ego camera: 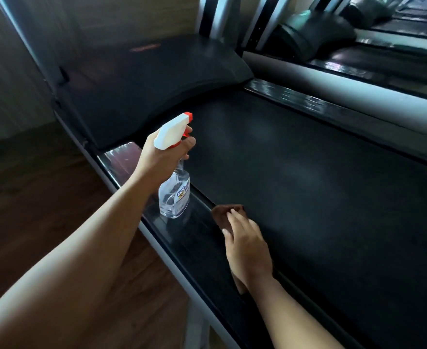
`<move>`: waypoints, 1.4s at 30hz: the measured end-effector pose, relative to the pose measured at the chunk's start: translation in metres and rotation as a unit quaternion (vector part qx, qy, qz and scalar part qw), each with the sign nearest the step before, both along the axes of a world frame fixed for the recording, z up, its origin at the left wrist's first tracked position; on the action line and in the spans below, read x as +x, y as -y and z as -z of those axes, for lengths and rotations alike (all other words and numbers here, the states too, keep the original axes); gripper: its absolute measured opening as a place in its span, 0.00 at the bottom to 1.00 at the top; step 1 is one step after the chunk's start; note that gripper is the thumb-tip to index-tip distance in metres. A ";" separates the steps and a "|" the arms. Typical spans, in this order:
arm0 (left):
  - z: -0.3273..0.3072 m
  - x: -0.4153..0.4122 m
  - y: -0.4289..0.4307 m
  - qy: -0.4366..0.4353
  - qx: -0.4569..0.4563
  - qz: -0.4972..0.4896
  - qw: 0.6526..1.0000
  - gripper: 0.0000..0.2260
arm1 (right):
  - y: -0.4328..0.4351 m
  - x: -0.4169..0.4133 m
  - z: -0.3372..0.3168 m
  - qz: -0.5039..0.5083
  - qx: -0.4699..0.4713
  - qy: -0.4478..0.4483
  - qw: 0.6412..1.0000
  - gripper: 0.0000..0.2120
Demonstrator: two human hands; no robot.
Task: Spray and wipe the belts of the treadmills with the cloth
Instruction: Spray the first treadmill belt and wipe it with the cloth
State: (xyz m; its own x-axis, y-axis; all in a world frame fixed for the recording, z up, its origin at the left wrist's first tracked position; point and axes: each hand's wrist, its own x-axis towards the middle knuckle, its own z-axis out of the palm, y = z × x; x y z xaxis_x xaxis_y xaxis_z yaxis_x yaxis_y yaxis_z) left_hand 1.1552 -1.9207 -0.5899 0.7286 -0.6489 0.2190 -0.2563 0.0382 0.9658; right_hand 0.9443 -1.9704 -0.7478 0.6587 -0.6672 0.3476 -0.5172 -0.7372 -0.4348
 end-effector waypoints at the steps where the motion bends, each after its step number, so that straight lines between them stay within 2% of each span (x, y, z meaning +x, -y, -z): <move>1: 0.000 -0.010 0.003 0.002 0.003 0.011 1.000 0.11 | 0.001 -0.005 -0.002 -0.002 0.017 0.018 1.000 0.20; 6: 0.001 -0.062 0.028 0.013 0.016 0.049 0.999 0.07 | 0.012 -0.055 -0.018 0.008 0.064 0.072 0.995 0.19; 11: 0.001 -0.128 0.060 0.019 0.025 0.109 0.993 0.08 | 0.043 -0.129 -0.036 0.070 0.099 0.055 0.991 0.20; 23: -0.033 -0.333 0.119 0.011 0.078 0.234 0.969 0.07 | 0.094 -0.327 -0.123 0.214 0.070 0.060 0.972 0.20; 32: -0.140 -0.467 0.127 -0.004 0.124 0.319 0.940 0.10 | 0.077 -0.453 -0.248 0.324 0.068 0.053 0.942 0.20; 42: -0.287 -0.568 0.114 -0.007 0.150 0.398 0.905 0.11 | 0.038 -0.547 -0.417 0.435 0.073 0.047 0.896 0.20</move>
